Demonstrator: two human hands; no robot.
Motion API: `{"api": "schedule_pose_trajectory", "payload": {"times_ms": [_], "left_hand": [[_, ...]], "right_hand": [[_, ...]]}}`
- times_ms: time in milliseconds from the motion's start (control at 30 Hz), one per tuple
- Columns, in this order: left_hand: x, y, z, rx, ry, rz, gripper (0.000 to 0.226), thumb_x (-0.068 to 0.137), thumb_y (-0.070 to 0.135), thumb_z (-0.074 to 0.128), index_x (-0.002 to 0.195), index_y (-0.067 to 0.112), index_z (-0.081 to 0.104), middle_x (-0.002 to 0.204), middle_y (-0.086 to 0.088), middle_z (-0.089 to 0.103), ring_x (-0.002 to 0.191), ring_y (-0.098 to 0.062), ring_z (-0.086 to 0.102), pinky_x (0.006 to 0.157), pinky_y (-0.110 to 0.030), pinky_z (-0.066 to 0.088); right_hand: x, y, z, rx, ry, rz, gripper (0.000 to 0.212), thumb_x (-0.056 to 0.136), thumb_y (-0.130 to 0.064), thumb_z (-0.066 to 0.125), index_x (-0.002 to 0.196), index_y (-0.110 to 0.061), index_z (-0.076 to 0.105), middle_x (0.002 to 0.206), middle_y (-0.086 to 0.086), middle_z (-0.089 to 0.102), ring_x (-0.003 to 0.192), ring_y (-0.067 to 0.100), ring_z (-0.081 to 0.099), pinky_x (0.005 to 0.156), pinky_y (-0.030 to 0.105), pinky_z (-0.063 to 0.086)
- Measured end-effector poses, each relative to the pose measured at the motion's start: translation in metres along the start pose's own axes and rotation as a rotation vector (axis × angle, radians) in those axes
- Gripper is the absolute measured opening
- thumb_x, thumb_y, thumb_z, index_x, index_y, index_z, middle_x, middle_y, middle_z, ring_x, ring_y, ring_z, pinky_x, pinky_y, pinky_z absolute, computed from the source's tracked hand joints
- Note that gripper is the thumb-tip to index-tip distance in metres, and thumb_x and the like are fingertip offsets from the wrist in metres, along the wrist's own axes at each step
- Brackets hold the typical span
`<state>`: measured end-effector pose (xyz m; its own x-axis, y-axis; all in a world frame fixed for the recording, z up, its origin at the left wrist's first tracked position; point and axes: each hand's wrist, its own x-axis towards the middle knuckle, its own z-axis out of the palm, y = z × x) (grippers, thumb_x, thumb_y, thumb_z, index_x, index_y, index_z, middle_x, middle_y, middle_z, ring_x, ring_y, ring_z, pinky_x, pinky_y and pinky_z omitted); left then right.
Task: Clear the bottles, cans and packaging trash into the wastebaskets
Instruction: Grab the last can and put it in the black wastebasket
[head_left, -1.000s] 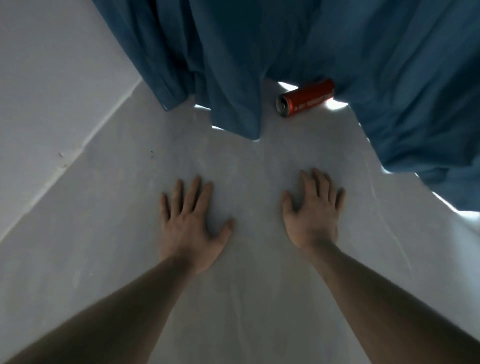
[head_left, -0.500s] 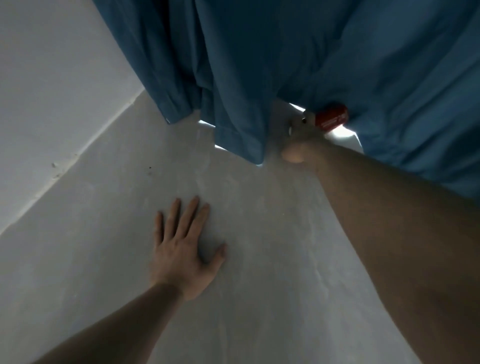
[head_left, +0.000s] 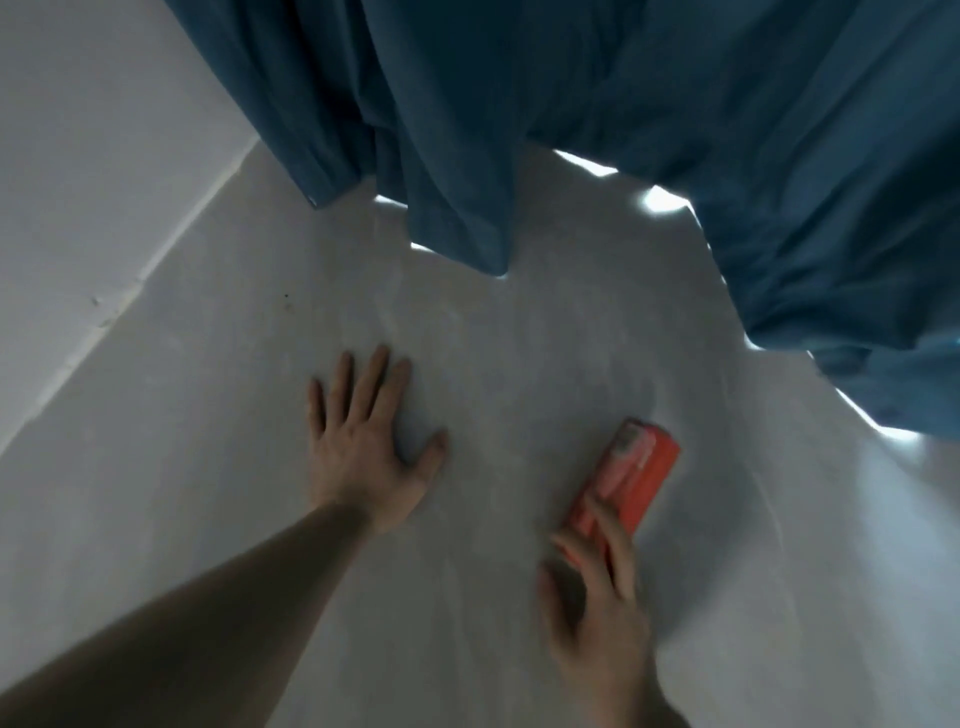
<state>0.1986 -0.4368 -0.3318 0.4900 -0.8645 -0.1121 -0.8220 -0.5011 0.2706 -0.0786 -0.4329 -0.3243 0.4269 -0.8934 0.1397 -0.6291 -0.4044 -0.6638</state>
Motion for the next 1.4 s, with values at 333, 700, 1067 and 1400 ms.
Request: {"api": "schedule_pose_trajectory", "payload": {"times_ms": [333, 700, 1067, 1400], "left_hand": [[-0.004, -0.003, 0.006, -0.013, 0.065, 0.028, 0.086, 0.084, 0.075, 0.045, 0.157, 0.033, 0.026, 0.167, 0.004, 0.021, 0.155, -0.028, 0.012, 0.125, -0.055, 0.006], [-0.11, -0.009, 0.021, -0.067, 0.198, 0.269, 0.049, 0.092, 0.041, 0.045, 0.132, 0.013, 0.053, 0.138, -0.013, 0.054, 0.122, -0.037, 0.049, 0.105, -0.043, 0.039], [-0.292, -0.058, 0.041, -0.142, 0.209, 0.298, 0.046, 0.096, 0.03, 0.047, 0.138, 0.012, 0.049, 0.144, -0.012, 0.046, 0.13, -0.034, 0.044, 0.113, -0.038, 0.033], [-0.39, -0.08, 0.011, -0.177, -0.029, 0.193, 0.082, 0.09, 0.039, 0.062, 0.158, 0.027, 0.019, 0.164, -0.003, 0.021, 0.137, -0.035, 0.046, 0.112, -0.039, 0.038]], "right_hand": [[-0.101, -0.021, 0.011, 0.018, 0.068, 0.082, 0.042, 0.083, -0.018, 0.069, 0.122, -0.027, 0.057, 0.159, -0.012, 0.027, 0.129, 0.026, 0.054, 0.11, 0.023, 0.041], [-0.104, -0.009, 0.013, -0.083, 0.101, 0.002, 0.044, 0.086, -0.018, 0.063, 0.13, -0.023, 0.055, 0.161, 0.0, 0.027, 0.129, 0.036, 0.049, 0.101, 0.044, 0.051], [-0.21, -0.05, 0.024, -0.13, 0.066, -0.144, 0.043, 0.091, -0.018, 0.06, 0.132, -0.023, 0.049, 0.163, -0.006, 0.018, 0.125, 0.033, 0.054, 0.094, 0.042, 0.052], [-0.312, -0.087, 0.03, 0.081, 0.14, -0.211, 0.056, 0.084, -0.015, 0.068, 0.136, -0.021, 0.05, 0.16, -0.009, 0.027, 0.126, 0.009, 0.051, 0.099, 0.026, 0.048]]}}
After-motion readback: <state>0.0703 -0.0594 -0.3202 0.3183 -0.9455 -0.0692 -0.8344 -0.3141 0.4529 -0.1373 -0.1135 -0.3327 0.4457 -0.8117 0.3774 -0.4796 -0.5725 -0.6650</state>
